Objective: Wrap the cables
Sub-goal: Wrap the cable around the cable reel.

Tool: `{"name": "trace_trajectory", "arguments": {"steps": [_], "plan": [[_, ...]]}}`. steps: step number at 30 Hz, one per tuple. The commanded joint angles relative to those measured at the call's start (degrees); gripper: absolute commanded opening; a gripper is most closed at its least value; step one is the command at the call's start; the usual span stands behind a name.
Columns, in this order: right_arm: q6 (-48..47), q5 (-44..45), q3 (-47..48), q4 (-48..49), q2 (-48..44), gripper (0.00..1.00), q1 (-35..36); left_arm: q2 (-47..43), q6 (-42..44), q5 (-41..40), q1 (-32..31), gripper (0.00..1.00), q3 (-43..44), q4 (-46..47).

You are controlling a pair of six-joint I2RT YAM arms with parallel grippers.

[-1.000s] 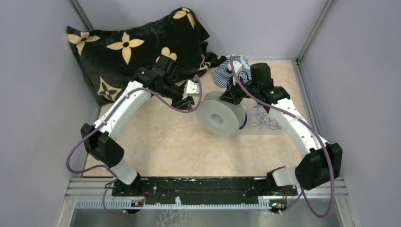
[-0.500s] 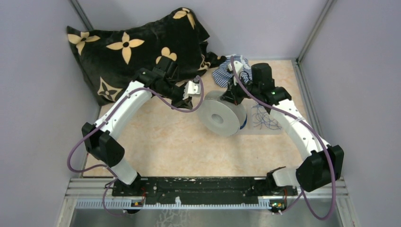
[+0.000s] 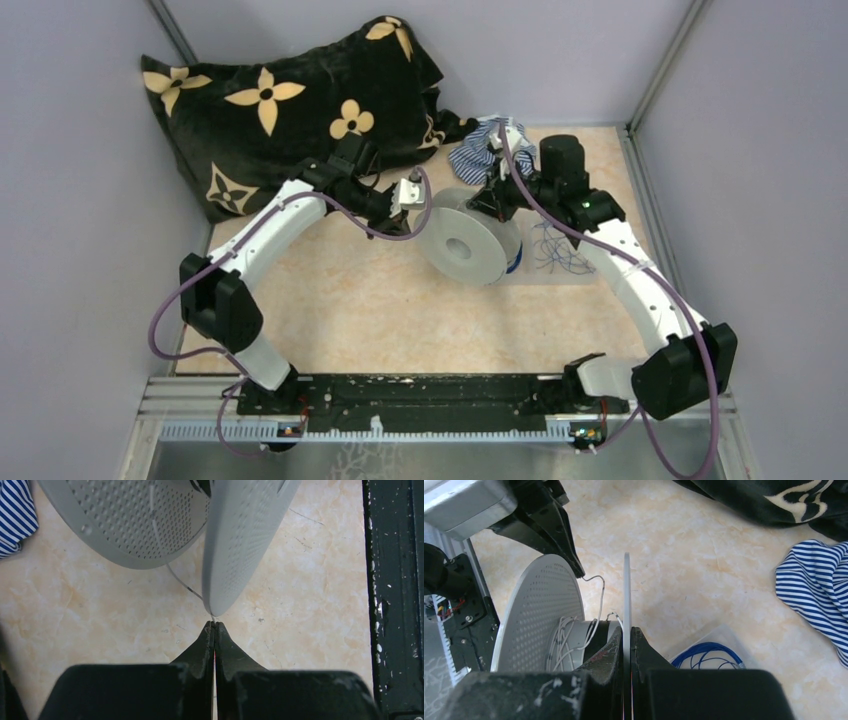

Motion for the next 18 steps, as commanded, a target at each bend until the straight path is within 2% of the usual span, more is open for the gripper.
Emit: {"name": "trace_trajectory", "arguments": {"steps": [1,6,18], "plan": [[4.1,-3.1,-0.1,8.4,-3.8,0.00,-0.9,-3.2,-5.2,6.5,1.4,0.00,-4.7,9.2],[8.8,-6.3,0.9,11.1,-3.4,0.00,-3.2,-5.4,-12.8,10.3,2.3,0.00,-10.1,21.7],[22.0,-9.1,1.7,20.9,-1.5,0.00,-6.0,-4.8,-29.4,20.0,2.9,0.00,-15.4,39.0]]}}
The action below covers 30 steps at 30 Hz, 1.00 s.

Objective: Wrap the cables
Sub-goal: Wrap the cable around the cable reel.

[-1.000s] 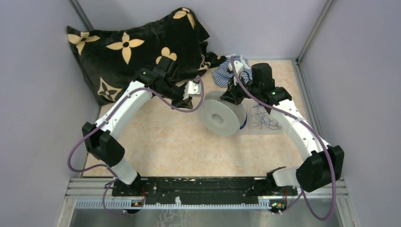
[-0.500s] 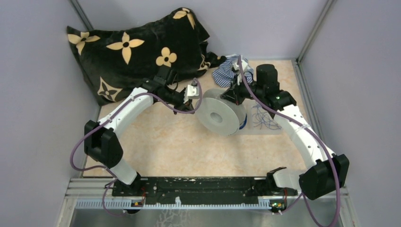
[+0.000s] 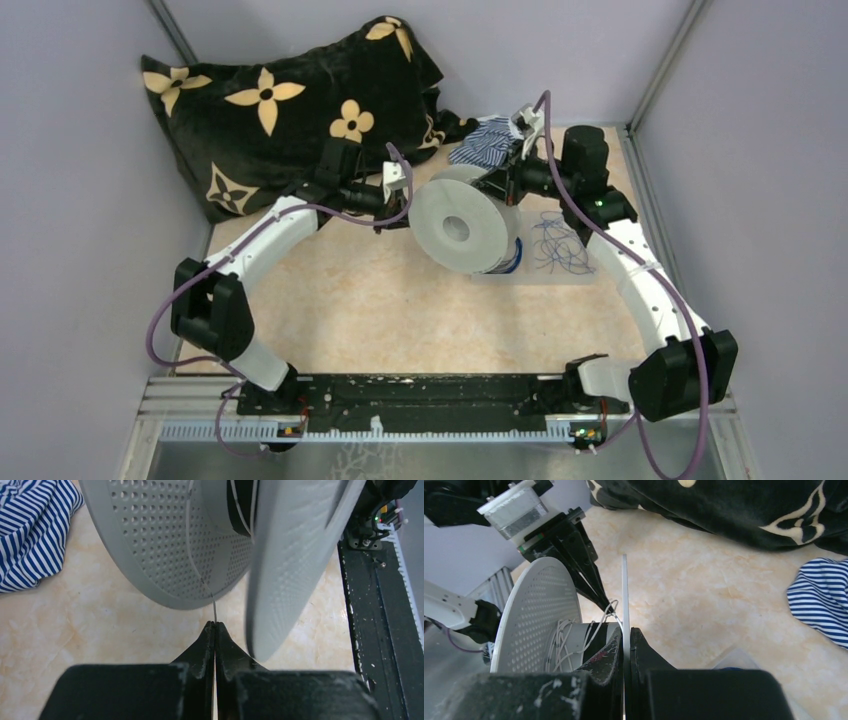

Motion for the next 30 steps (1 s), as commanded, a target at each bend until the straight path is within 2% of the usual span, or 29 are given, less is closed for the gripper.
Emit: {"name": "trace_trajectory", "arguments": {"steps": [1,10,22,30], "plan": [[8.0,-2.7,2.7,10.9,-0.3,0.00,-0.5,-1.0,-8.5,7.1,-0.3,0.00,-1.8,10.1],[17.8,-1.8,3.4,17.9,1.8,0.00,-2.4,-1.2,-26.0,12.4,-0.2,0.00,-7.1,29.5],[26.6,-1.0,5.0,23.3,5.7,0.00,-2.4,1.6,-59.6,14.3,-0.5,0.00,-15.7,68.3],[28.0,0.4,6.4,23.2,6.6,0.00,-2.4,3.0,-68.3,12.6,-1.8,0.00,-18.9,79.3]]}}
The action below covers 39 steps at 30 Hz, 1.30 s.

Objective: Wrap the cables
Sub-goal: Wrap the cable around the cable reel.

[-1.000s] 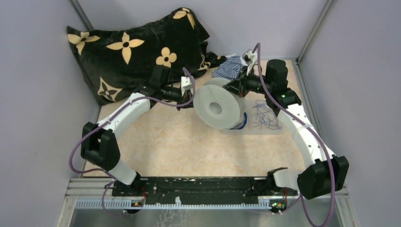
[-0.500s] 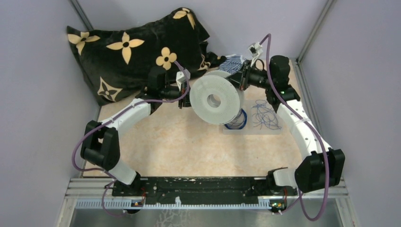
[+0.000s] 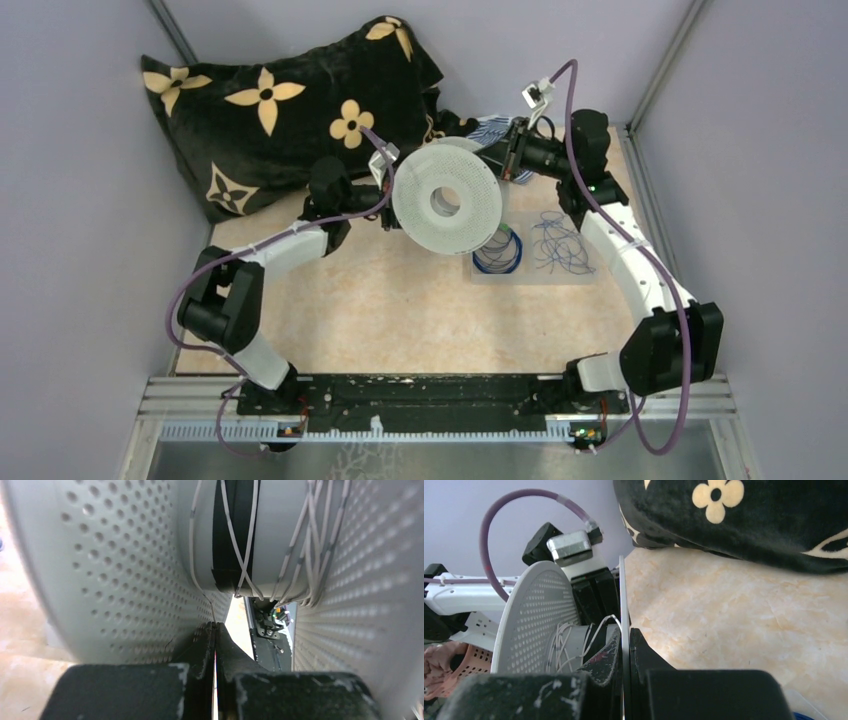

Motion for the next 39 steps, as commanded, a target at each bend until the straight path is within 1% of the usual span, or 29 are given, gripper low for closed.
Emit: {"name": "trace_trajectory", "arguments": {"steps": [1,3,6,11,18,22,35,39], "plan": [[4.1,6.8,4.3,6.2,0.4,0.00,0.2,0.8,-6.8,1.0,-2.5,0.00,-2.0,15.1],[4.3,6.9,4.4,6.3,0.6,0.00,0.2,1.6,-10.7,0.8,-2.8,0.00,-2.5,18.6],[4.4,7.2,4.8,6.1,1.0,0.00,0.1,2.5,-12.6,0.3,-3.4,0.00,-2.8,21.3],[5.0,6.8,5.4,6.2,1.5,0.00,-0.2,3.0,-12.4,-0.3,-3.8,0.01,-3.5,22.0],[5.9,6.6,5.6,6.8,1.5,0.00,-1.5,2.8,-10.9,-0.6,-3.8,0.07,-5.2,21.8],[6.2,6.5,5.9,7.1,1.4,0.00,-1.7,3.1,-10.9,-1.0,-3.9,0.09,-5.5,21.7],[7.1,6.4,6.2,7.4,1.6,0.00,-2.2,3.6,-11.1,-0.8,-4.7,0.07,-6.0,22.2],[7.9,6.1,6.2,8.0,1.7,0.00,-3.2,4.0,-11.6,-0.5,-5.1,0.08,-6.1,22.8]]}}
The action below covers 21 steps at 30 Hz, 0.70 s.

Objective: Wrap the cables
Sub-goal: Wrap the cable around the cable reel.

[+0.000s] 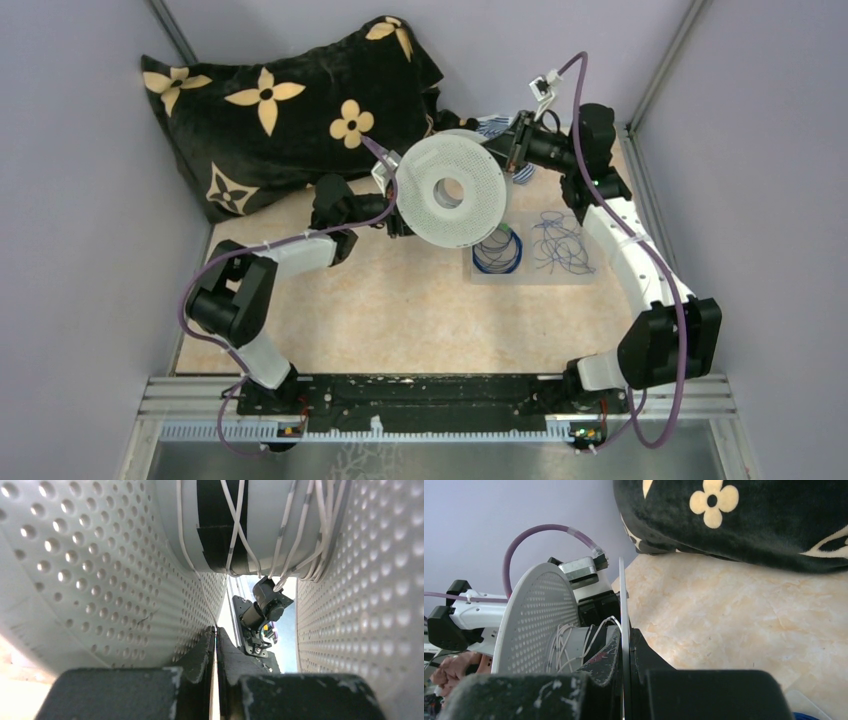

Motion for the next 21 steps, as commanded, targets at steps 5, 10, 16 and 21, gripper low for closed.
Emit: {"name": "trace_trajectory", "arguments": {"steps": [5,10,16,21], "plan": [[4.8,6.1,3.9,7.7,0.3,0.00,-2.1,1.8,-0.1,2.5,-2.7,0.13,-0.8,5.6],[5.3,5.9,3.2,8.2,0.4,0.00,-2.1,2.7,-1.7,2.7,-2.7,0.14,-0.7,7.5],[5.8,5.6,3.3,8.8,0.5,0.00,-3.1,2.9,-2.7,1.7,-2.6,0.17,-2.0,9.3],[6.2,5.4,2.9,9.1,0.0,0.00,-3.9,2.9,-3.5,0.1,-2.0,0.17,-2.8,9.7]]}}
